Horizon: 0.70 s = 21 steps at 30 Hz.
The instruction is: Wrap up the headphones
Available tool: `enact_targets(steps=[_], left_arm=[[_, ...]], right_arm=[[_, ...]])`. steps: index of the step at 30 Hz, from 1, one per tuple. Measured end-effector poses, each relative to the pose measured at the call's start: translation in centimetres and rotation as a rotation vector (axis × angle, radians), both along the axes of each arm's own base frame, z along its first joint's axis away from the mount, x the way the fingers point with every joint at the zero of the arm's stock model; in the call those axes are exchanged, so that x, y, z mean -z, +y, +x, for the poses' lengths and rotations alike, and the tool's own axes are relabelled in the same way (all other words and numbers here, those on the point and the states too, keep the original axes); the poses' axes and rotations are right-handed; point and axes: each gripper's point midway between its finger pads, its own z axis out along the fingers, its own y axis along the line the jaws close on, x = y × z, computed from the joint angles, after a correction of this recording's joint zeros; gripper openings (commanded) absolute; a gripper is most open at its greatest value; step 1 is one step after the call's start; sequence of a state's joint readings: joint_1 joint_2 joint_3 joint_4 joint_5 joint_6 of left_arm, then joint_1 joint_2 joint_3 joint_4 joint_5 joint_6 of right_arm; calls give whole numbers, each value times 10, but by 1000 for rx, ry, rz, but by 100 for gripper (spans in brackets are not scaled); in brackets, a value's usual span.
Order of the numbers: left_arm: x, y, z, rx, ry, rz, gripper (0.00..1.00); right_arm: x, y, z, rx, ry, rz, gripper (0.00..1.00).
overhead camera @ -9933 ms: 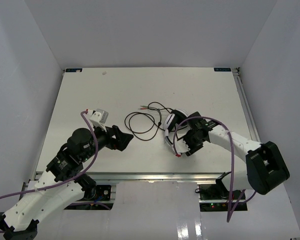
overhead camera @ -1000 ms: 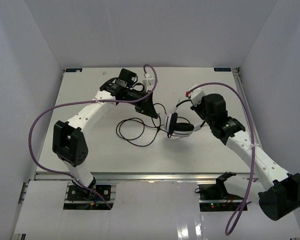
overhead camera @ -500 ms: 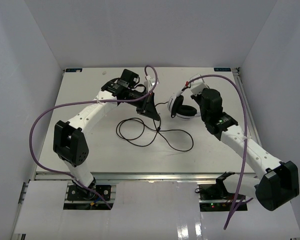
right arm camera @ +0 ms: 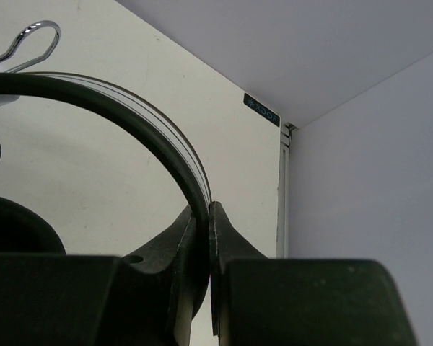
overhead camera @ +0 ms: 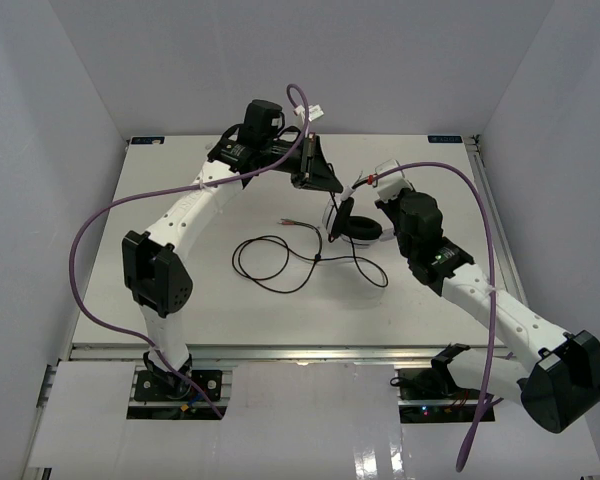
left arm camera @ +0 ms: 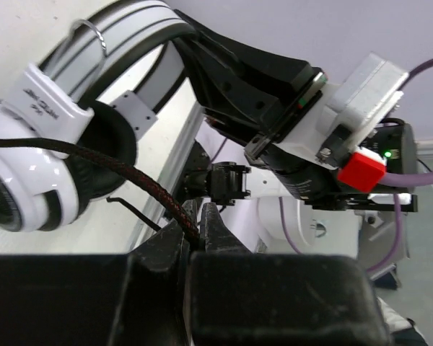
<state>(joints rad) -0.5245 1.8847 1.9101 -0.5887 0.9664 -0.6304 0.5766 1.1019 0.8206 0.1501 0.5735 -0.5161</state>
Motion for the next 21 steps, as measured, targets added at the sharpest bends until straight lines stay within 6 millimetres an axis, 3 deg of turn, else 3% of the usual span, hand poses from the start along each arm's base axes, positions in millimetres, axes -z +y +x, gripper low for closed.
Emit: enact_targets(steps=[4,8,12,17,21], left_arm=[[1,-12,-11,33,57,-32,0],[14,-31,-34,77,130,-26,0],[24,-46,-43,59,150,-5,1],[37,-39,-40,-31,139,30,21],[39,-31,-34,-103,110,48,47]], right_arm=[[7,6,4,13,28,69,8],[17,22,15,29,111,164,8],[18,40,29,40,184,313,8],[9,35,42,70,279,528,8],[2,22,49,107,320,670,8]])
